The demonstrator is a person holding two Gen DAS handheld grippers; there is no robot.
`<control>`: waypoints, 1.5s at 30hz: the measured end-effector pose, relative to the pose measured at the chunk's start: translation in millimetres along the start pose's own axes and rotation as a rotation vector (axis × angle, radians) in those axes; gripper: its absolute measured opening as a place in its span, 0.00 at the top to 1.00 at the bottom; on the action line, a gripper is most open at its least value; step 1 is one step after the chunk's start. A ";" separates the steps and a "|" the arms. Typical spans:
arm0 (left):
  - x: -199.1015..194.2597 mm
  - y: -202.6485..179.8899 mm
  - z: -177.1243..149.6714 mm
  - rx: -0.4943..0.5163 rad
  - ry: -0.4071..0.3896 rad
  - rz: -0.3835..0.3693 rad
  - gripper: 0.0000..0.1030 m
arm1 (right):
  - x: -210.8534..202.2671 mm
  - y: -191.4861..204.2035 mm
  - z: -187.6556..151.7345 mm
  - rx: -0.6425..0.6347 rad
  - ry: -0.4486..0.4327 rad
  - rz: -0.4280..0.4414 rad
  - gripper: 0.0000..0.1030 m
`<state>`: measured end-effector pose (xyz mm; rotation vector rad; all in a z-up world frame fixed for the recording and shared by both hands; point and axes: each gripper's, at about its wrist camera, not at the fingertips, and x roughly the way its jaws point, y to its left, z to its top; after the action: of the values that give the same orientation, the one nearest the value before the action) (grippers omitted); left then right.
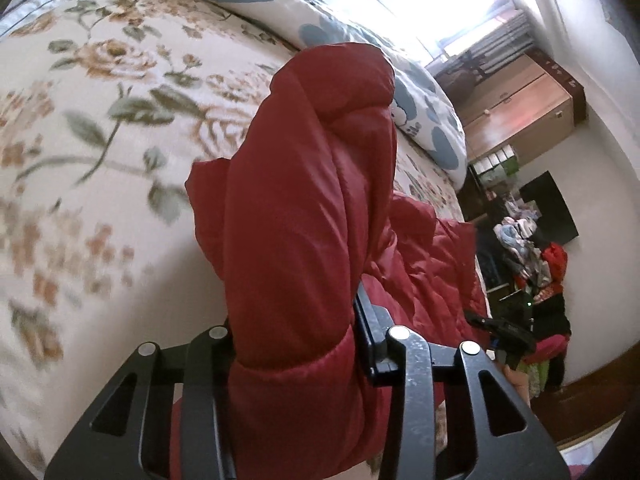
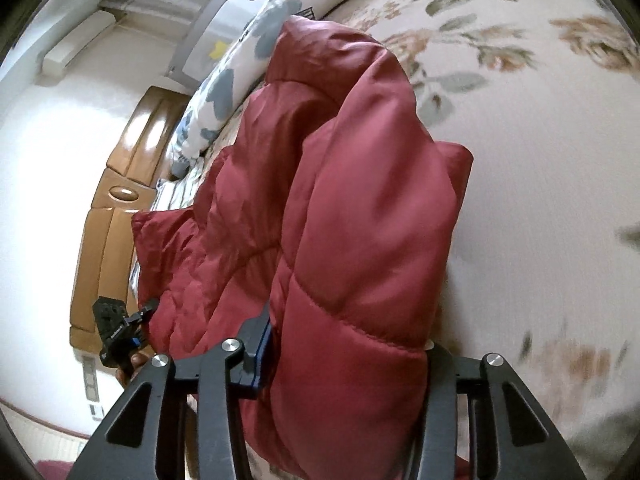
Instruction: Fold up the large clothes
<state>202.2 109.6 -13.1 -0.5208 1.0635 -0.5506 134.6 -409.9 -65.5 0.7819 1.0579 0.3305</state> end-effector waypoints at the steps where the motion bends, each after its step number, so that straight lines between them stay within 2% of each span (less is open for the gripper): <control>1: -5.7 1.1 -8.2 -0.005 0.004 -0.004 0.64 | 1.1 3.1 -1.6 0.002 0.003 0.001 0.57; 7: -31.8 6.4 -43.2 -0.016 0.029 -0.006 0.64 | -14.3 5.4 -39.4 0.009 0.019 0.005 0.57; 13: -35.1 12.6 -60.2 0.031 0.043 0.058 0.64 | -8.3 8.3 -47.8 0.017 0.035 0.000 0.55; 20: -18.7 13.9 -65.5 0.083 0.031 0.163 0.60 | 8.4 1.4 -41.2 0.026 0.028 -0.045 0.40; 25: -14.1 15.9 -65.7 0.083 0.028 0.198 0.54 | 16.4 0.0 -37.7 0.033 0.023 -0.056 0.35; 27: -15.4 16.7 -65.7 0.083 0.027 0.222 0.43 | 16.5 1.1 -38.2 0.029 0.023 -0.061 0.31; 33: -17.8 11.6 -59.3 0.102 0.020 0.280 0.30 | 11.0 1.6 -37.6 -0.003 0.010 -0.136 0.23; 38: -18.4 3.7 -46.9 0.129 -0.018 0.379 0.27 | 11.9 6.3 -31.5 -0.033 0.000 -0.196 0.18; 45: -11.7 -6.3 -26.1 0.157 -0.046 0.445 0.27 | 9.6 8.9 -22.2 -0.051 -0.032 -0.259 0.12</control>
<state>173.0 109.0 -11.5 -0.1478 1.0420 -0.2245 120.8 -388.9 -71.2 0.5946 1.1021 0.1233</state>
